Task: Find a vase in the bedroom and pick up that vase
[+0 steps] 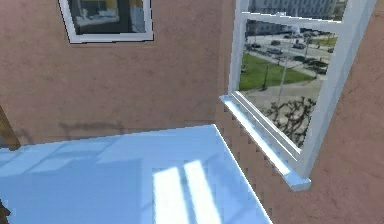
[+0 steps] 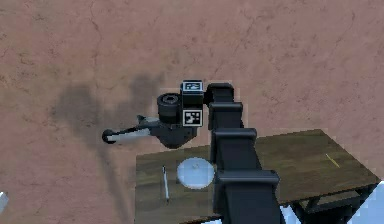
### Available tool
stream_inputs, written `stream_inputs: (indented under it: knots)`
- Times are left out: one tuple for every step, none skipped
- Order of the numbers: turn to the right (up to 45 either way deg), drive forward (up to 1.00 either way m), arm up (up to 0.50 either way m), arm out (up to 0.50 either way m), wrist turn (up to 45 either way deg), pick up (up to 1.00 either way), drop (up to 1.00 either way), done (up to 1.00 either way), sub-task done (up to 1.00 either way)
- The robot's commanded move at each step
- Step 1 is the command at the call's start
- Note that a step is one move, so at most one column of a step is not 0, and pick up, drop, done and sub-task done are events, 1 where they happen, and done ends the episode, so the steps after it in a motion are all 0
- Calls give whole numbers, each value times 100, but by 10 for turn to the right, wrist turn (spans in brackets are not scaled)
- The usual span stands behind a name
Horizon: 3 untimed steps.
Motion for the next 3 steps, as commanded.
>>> stream_inputs:
  knots:
    - [0,0,0,0,450,0,0,0,0]
    - [0,0,0,0,90,0,0,0,0]
    - [0,0,-30,0,0,0,0,0,0]
